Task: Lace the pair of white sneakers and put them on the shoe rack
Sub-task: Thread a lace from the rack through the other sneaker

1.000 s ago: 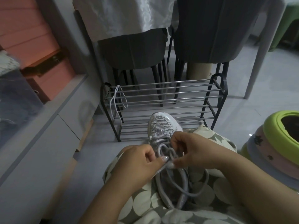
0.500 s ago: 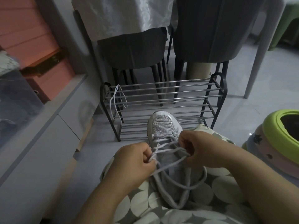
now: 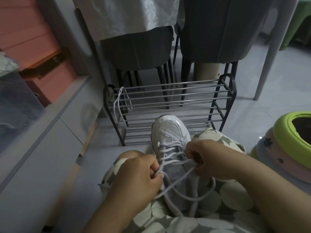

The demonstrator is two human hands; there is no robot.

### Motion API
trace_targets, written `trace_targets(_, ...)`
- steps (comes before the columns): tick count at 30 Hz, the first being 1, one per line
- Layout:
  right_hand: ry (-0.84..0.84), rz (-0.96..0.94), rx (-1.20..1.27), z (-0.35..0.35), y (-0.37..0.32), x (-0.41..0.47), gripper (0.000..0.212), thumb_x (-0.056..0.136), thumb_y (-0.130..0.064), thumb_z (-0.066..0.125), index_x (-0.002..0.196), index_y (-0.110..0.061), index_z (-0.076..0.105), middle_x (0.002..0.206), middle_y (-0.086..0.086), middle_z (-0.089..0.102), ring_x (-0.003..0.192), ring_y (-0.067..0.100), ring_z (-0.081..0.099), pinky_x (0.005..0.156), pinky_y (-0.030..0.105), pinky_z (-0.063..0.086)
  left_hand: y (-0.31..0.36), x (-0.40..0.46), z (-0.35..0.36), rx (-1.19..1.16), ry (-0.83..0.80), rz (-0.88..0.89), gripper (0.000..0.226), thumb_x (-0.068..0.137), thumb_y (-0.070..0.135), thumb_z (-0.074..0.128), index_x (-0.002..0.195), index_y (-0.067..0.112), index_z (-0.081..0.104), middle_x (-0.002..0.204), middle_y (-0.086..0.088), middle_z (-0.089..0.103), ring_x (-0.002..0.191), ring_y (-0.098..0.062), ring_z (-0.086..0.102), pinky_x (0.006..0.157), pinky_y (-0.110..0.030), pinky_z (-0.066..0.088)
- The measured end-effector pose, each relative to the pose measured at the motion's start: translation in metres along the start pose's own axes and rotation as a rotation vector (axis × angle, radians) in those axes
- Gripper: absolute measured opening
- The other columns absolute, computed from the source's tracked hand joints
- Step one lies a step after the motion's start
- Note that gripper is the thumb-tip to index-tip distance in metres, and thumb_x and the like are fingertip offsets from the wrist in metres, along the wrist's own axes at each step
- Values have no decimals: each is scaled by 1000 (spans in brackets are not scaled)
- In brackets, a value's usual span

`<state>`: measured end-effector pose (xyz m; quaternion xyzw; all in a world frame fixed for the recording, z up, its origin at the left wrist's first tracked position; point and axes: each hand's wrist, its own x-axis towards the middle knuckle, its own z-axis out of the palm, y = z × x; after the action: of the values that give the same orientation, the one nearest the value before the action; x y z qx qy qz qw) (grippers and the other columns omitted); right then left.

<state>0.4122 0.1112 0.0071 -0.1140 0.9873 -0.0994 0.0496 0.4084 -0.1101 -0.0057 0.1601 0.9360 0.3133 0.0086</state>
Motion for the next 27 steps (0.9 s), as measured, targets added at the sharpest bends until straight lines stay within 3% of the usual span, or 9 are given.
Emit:
trace_targets(5,-93,13,8,-2,-7,0,17,74,-24,66,80,-25,50,69,-10,45,58,3,37,47,16,28,11,-2,4,59,9,40,15,74,32,71,68,23,59,57,11,58,60,-4,57,56,-23,49)
trace_targets(7,-118,44,5,0,-3,0,20,72,-27,67,81,-25,50,70,-10,49,60,3,40,51,18,34,13,-1,7,32,-14,43,15,75,32,69,71,22,58,60,8,61,60,-6,58,60,-29,51)
trace_targets(10,-93,56,-1,0,5,-1,27,63,-39,69,80,-29,49,74,-9,53,67,9,49,61,29,50,9,0,6,25,-14,15,17,72,33,71,69,23,57,59,13,61,60,-5,57,56,-25,49)
trace_targets(14,-188,40,141,-10,4,0,26,67,-33,73,79,-32,50,79,-10,55,71,7,49,59,20,42,-2,1,5,-62,-21,-2,19,69,34,71,68,24,55,64,15,61,54,-7,54,56,-32,51)
trace_targets(18,-299,29,372,-25,11,2,24,68,-28,77,81,-37,58,81,-12,64,75,6,60,70,28,54,-9,4,3,-133,-63,-19,22,70,31,76,64,21,57,60,11,62,52,-5,55,58,-32,52)
trace_targets(21,-198,57,502,-33,16,10,12,77,-29,73,78,-34,63,74,-12,67,66,3,61,63,21,52,-13,8,-2,-188,-119,-13,22,68,38,77,68,25,59,62,10,62,53,-4,56,57,-28,52)
trace_targets(24,14,101,475,-29,9,26,12,81,-27,72,74,-29,63,68,-9,66,63,4,61,62,21,51,-15,16,-8,-278,-147,-31,39,65,66,71,72,28,63,67,4,65,60,-12,61,59,-31,54)
trace_targets(26,92,83,418,-24,-2,34,14,80,-24,73,72,-31,63,67,-13,64,63,0,59,59,16,47,-16,24,-9,-327,-67,-33,34,71,63,65,74,29,64,69,4,66,62,-14,63,60,-33,56)
trace_targets(27,103,65,396,-21,-7,37,15,79,-23,73,72,-32,63,68,-15,63,63,-1,57,57,12,44,-17,29,-8,-324,-17,-24,24,76,54,66,75,30,64,70,9,66,62,-7,62,60,-27,55)
